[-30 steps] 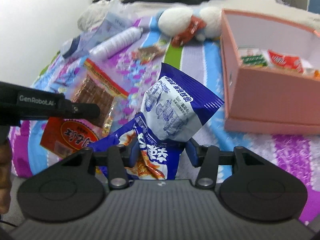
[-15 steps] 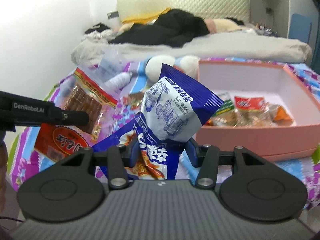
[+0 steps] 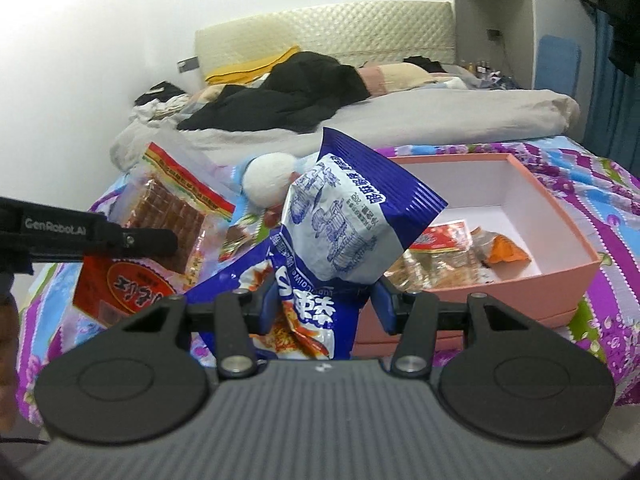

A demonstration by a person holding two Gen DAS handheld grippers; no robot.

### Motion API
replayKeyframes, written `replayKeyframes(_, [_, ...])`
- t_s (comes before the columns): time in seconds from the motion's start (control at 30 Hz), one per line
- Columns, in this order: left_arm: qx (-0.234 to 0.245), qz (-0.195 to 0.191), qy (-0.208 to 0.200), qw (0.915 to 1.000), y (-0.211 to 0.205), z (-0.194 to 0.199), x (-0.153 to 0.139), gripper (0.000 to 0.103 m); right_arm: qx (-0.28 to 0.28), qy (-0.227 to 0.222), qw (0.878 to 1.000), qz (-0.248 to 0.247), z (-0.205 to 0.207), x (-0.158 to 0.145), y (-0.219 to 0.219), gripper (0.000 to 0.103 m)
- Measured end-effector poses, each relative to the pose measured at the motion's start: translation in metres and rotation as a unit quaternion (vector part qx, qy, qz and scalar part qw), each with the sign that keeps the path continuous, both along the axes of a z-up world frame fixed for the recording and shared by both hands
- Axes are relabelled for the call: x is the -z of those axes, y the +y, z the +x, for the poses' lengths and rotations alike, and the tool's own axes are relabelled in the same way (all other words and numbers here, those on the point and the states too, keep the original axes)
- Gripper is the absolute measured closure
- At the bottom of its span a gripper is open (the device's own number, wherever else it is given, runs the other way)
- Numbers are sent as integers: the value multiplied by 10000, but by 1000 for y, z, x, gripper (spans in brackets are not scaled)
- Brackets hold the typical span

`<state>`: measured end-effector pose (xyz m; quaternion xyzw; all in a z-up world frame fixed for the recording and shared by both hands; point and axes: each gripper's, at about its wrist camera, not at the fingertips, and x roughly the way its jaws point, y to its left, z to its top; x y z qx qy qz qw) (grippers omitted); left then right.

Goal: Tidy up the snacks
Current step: 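Open both grippers over the pink box to drop the packs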

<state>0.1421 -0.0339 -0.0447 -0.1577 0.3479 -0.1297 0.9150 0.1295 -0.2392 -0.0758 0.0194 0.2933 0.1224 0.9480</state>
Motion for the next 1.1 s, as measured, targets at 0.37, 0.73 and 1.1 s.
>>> replayKeyframes(0.37, [435,12,35,9990,-57,94,1,96,540,-40,9985,74,68,-2,-53,51])
replayKeyframes(0.73, [746,147,331,9966,-104,188,36,96,787,225,9966,96,139,27,-85,51])
replayKeyframes(1.1, [738,152,648,9950,-107,212,58,86,844,596,9943,251,161,55,-95,47])
